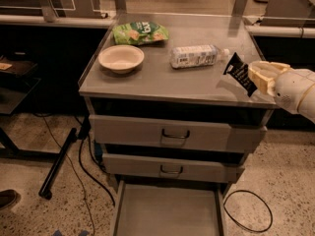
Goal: Pick rxbar chocolate from bottom drawer and place on counter
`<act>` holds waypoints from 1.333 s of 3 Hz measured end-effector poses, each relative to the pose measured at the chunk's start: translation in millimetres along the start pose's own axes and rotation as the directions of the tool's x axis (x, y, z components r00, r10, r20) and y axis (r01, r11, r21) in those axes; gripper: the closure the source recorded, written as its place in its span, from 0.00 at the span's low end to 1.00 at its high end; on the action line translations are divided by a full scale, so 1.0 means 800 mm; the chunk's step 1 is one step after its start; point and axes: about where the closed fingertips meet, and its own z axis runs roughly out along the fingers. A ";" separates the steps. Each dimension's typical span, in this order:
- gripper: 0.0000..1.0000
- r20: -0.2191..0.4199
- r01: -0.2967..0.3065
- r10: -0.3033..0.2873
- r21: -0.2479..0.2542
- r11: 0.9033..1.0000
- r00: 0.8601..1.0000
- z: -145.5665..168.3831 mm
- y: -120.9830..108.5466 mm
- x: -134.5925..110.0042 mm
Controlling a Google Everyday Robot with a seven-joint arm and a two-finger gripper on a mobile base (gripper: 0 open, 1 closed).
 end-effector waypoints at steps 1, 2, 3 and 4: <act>1.00 0.000 0.000 0.000 0.000 1.000 1.000 -0.001 0.000 0.000; 1.00 -0.021 0.037 -0.038 -0.053 0.998 0.999 0.026 -0.003 -0.012; 1.00 -0.037 0.062 -0.066 -0.093 0.994 0.997 0.043 -0.001 -0.014; 1.00 -0.064 0.067 -0.077 -0.146 0.987 0.995 0.055 0.012 0.002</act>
Offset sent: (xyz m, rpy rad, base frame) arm 0.0397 0.0148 0.0161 -0.0864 0.0379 0.0899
